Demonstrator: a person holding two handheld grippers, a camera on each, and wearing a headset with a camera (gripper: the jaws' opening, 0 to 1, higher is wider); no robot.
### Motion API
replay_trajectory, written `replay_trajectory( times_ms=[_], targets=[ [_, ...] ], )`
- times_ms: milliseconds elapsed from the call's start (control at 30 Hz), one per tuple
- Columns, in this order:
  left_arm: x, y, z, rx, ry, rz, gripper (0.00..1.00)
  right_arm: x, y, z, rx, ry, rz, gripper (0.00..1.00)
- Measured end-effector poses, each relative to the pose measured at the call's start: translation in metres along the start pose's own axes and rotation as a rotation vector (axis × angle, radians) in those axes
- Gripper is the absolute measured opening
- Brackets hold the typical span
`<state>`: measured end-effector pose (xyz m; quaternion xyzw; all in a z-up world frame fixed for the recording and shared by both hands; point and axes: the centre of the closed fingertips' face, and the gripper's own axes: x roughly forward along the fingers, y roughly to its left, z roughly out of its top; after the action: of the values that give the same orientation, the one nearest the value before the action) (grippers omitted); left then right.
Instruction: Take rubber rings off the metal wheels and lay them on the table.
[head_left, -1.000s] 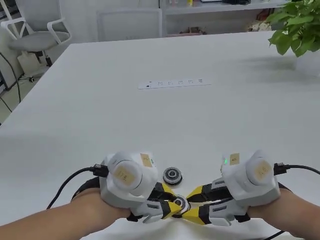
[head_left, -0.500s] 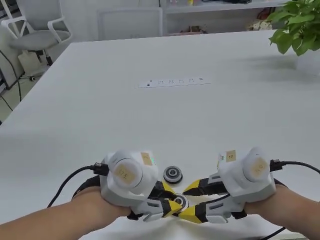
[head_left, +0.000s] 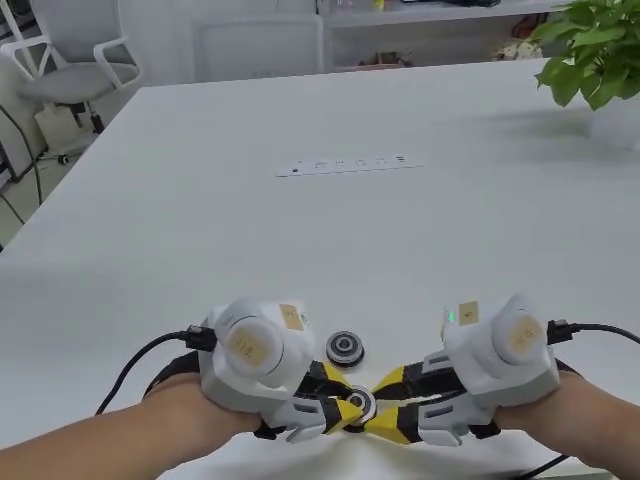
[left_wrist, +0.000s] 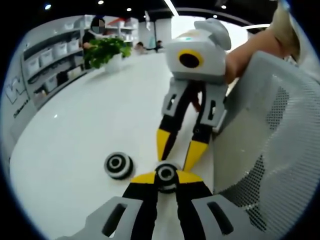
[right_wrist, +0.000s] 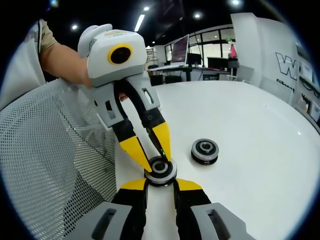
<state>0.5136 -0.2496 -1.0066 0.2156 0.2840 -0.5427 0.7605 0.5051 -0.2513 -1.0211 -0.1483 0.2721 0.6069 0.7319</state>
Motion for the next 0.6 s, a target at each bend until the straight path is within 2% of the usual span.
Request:
replay_trajectory(
  times_ms=[600],
  targets=[
    [-0.0003,-0.0002,0.0001,0.000,0.001,0.005,0.14,-0.0044,-0.0001,-0.0046,0.057,0.010,-0.005,0.05]
  ],
)
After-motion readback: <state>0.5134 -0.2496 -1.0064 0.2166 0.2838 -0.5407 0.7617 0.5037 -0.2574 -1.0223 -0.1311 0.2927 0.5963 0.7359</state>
